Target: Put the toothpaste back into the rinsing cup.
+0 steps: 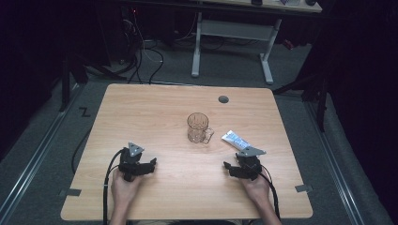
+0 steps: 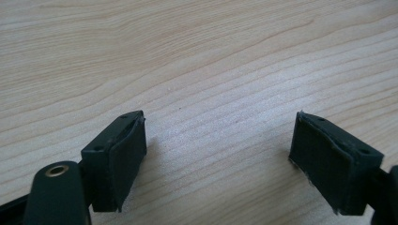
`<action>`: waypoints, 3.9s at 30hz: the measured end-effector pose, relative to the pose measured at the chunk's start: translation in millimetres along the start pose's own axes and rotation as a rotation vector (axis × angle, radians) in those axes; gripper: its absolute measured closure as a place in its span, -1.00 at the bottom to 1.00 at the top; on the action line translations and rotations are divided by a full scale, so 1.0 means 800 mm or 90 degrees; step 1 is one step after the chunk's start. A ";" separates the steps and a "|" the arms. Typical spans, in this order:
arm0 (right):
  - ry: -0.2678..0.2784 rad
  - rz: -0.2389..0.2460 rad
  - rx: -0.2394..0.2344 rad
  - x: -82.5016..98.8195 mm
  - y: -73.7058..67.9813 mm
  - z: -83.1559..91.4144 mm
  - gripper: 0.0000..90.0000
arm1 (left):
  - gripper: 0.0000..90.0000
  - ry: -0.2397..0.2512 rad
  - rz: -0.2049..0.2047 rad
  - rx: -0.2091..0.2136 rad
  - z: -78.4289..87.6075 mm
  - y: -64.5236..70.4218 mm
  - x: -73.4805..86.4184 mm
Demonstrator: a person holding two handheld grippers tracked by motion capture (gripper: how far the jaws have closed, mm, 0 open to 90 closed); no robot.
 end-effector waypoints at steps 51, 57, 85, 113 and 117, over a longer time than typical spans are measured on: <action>0.042 -0.051 -0.004 -0.062 0.054 0.060 0.04 | -0.57 -0.001 0.001 -0.002 0.000 0.000 0.000; 0.010 -0.038 -0.004 -0.075 0.064 0.052 -0.03 | -0.57 -0.001 0.001 -0.001 0.000 0.000 0.000; -0.150 0.042 -0.002 -0.104 0.081 -0.001 -0.24 | -0.57 0.000 0.002 -0.002 0.000 0.000 0.000; -0.314 0.043 -0.006 -0.057 0.086 -0.060 -0.27 | -0.57 0.000 0.002 -0.002 0.000 0.000 0.000; -0.315 0.046 -0.015 -0.058 0.086 -0.062 -0.22 | -0.57 0.000 0.002 -0.003 0.000 0.000 0.000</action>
Point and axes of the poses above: each handheld gripper's, and its own axes: z roughly backward along the jaws, x roughly out of its underside, y roughly to its right, the point moved 10 cm from there along -z, roughly forward along the jaws, and after that the axes turned 7 degrees about y, right-handed, at the moved point
